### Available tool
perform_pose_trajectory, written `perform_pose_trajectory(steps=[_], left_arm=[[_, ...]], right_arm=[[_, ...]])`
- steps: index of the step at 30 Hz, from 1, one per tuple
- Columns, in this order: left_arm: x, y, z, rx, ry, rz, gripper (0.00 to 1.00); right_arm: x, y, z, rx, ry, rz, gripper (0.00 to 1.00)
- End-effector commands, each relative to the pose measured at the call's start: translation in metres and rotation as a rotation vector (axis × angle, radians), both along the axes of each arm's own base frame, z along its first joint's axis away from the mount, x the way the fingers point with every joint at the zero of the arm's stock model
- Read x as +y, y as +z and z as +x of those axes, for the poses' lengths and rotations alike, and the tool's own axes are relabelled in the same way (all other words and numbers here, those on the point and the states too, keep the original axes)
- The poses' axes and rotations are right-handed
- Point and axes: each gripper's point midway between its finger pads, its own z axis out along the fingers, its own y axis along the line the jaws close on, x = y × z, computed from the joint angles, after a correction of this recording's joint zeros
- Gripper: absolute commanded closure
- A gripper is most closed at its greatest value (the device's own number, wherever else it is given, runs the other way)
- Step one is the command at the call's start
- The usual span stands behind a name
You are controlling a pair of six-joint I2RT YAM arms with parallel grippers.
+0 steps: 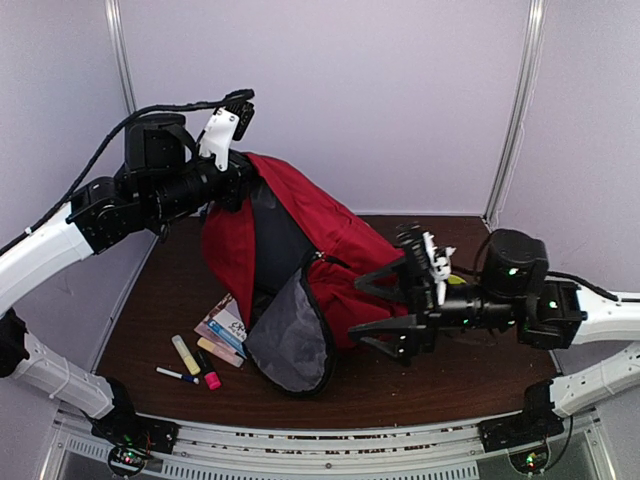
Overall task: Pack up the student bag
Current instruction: Pass from the left arm to the right
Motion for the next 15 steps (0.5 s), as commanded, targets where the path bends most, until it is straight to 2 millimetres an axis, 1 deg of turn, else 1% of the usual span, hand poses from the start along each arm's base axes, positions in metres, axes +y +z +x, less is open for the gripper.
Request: perform_pose_trajectory(steps=[1, 4, 5, 8, 11, 13, 14, 15], left_arm=[[0.005, 0.040, 0.005, -0.087, 0.031, -0.123, 1.00], [0.004, 0.039, 0.004, -0.087, 0.024, -0.119, 1.00], [0.003, 0.039, 0.004, -0.087, 0.021, -0.119, 1.00], [0.005, 0.037, 0.004, -0.091, 0.030, -0.110, 1.00], [0.008, 0.036, 0.006, -0.095, 0.047, -0.093, 1.00], [0.009, 0.035, 0.007, -0.095, 0.054, -0.084, 1.00], [0.010, 0.035, 0.007, -0.096, 0.056, -0.083, 1.00], [0.010, 0.035, 0.007, -0.096, 0.056, -0.082, 1.00]], right_arm=[[0.030, -0.008, 0.017, 0.051, -0.118, -0.018, 0.00], [0.045, -0.030, 0.025, 0.071, -0.144, -0.083, 0.00], [0.051, -0.040, 0.026, 0.075, -0.141, -0.111, 0.00], [0.062, -0.059, 0.023, 0.096, -0.117, -0.152, 0.00], [0.071, -0.068, 0.019, 0.125, -0.093, -0.174, 0.00], [0.074, -0.071, 0.021, 0.130, -0.103, -0.181, 0.01], [0.075, -0.074, 0.023, 0.129, -0.112, -0.189, 0.06], [0.075, -0.076, 0.026, 0.125, -0.127, -0.201, 0.18]])
